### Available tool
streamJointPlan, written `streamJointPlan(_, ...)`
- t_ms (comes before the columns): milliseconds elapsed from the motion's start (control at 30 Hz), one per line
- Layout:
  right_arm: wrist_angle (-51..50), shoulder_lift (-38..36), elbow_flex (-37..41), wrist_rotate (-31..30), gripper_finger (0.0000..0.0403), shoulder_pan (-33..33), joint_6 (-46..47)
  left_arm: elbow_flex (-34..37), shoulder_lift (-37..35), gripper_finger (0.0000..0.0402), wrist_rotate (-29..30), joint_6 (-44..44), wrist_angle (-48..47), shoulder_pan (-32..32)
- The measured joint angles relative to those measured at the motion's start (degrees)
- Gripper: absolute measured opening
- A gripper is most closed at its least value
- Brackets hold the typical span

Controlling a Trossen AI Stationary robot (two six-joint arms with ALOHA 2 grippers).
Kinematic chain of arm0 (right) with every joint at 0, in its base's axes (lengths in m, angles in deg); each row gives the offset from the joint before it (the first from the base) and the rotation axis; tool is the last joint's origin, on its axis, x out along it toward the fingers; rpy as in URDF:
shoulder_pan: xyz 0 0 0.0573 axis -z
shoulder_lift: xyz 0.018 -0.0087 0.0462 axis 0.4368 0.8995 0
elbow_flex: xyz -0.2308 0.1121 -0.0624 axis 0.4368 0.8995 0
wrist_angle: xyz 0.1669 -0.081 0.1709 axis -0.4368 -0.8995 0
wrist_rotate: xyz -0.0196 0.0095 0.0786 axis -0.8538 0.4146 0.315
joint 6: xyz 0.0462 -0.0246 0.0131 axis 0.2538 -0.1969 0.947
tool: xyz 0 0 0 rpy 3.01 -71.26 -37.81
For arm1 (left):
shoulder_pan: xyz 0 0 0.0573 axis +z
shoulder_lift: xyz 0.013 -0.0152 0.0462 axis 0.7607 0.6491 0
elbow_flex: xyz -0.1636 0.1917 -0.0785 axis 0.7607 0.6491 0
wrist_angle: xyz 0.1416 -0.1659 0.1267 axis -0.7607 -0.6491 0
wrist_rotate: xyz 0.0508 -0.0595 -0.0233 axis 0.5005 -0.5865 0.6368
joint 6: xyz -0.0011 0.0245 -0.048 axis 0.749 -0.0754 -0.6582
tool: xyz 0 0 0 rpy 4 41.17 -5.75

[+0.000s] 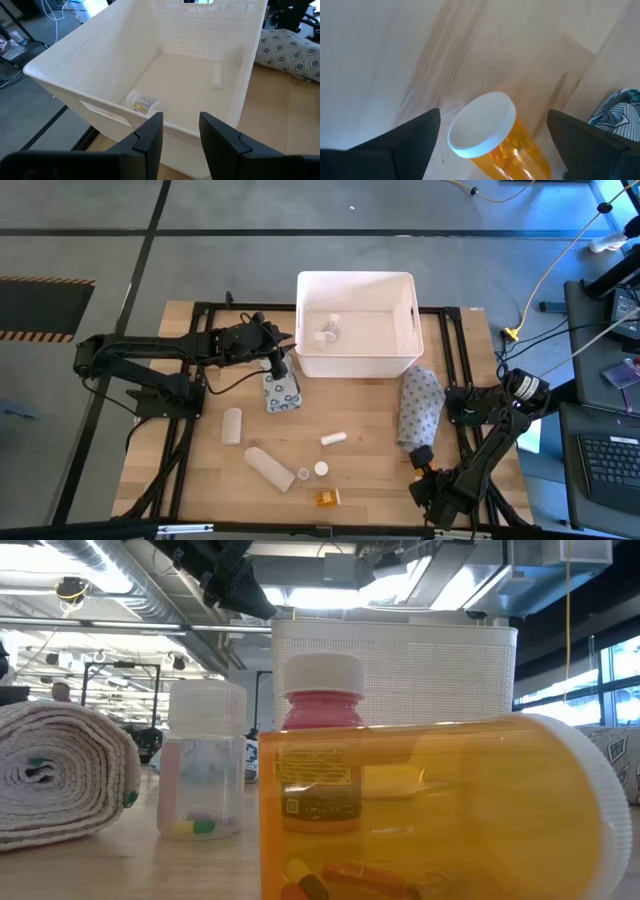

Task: Pick & place medical supplies in basket/bin
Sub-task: Put the right orange pill bottle into the white bin

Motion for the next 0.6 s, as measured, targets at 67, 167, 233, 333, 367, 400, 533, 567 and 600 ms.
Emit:
streamJointPlan(67,-0.56,0.0,0.0,-0.68,0.0368,-0.52,-1.13,0.0,0.0,0.012,0.07,0.03,0.0,0.0)
streamJointPlan(167,-1.23,0.0,0.0,-0.67,0.0368,-1.17,-5.27,0.0,0.0,0.012,0.28,0.02,0.0,-0.01)
streamJointPlan(233,-2.16,0.0,0.0,-0.68,0.0367,-1.49,-7.49,0.0,0.0,0.012,0.32,-0.47,0.0,-0.01)
streamJointPlan(333,-2.71,0.0,0.0,-0.7,0.0367,-1.83,-10.15,0.0,0.0,0.012,0.35,-1.42,0.0,-0.01)
streamJointPlan(367,-2.78,0.0,0.0,-0.7,0.0367,-1.83,-11.18,0.0,0.0,0.012,0.35,-1.44,0.0,0.0)
streamJointPlan(400,-2.74,0.0,0.0,-0.71,0.0367,-1.83,-12.11,0.0,0.0,0.012,0.35,-1.42,0.0,-0.01)
streamJointPlan(533,-2.58,0.0,0.18,-1.22,0.0363,-1.83,-17.04,0.0,0.0,0.012,0.36,-1.42,0.0,-0.01)
streamJointPlan(567,-1.97,0.0,0.67,-1.3,0.0358,-1.83,-17.18,0.0,0.0,0.012,0.37,-1.42,0.0,-0.01)
streamJointPlan(600,-1.17,0.01,1.27,-1.28,0.0353,-1.83,-17.02,0.0,0.0,0.012,0.37,-1.43,0.0,0.0)
